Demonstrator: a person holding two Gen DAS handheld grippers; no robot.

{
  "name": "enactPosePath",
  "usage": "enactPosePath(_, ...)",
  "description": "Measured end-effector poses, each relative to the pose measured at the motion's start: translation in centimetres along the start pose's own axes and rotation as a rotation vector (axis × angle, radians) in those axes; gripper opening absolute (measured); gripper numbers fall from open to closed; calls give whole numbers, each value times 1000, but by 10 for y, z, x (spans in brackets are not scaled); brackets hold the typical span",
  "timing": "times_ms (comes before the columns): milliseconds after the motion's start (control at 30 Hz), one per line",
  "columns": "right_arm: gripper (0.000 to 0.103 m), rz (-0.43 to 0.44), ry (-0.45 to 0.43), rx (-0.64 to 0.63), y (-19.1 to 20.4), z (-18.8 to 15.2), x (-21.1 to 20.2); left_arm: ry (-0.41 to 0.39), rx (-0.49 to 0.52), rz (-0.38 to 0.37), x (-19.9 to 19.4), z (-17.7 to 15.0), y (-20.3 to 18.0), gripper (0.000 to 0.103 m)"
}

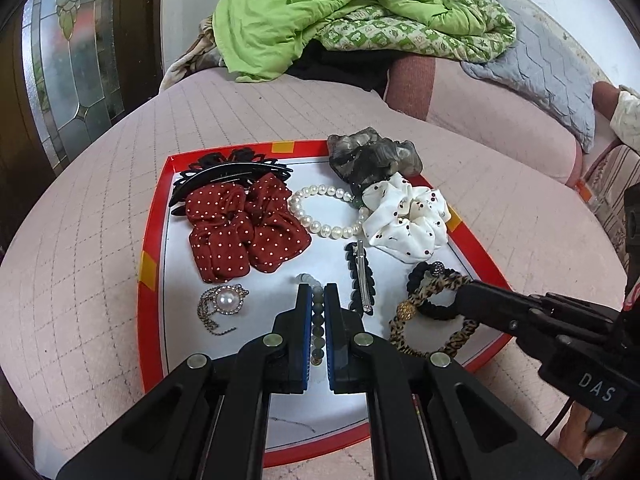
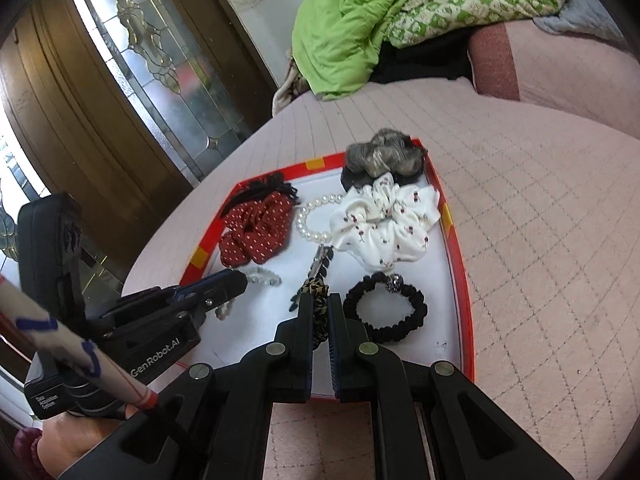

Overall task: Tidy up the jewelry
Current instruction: 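Lower both grippers into the box and open them to release the bracelets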

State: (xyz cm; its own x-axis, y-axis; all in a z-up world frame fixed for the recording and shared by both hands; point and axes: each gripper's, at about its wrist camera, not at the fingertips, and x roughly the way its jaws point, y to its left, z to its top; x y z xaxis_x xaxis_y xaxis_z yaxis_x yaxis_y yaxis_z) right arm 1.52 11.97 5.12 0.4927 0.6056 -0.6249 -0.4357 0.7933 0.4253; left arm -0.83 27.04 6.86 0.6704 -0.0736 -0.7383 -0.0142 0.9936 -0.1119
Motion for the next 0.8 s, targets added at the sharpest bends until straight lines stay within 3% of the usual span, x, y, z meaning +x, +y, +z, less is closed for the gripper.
enactPosePath(800, 8, -54, 52, -5, -2, -4, 23, 28, 16, 34, 11, 2, 10, 6)
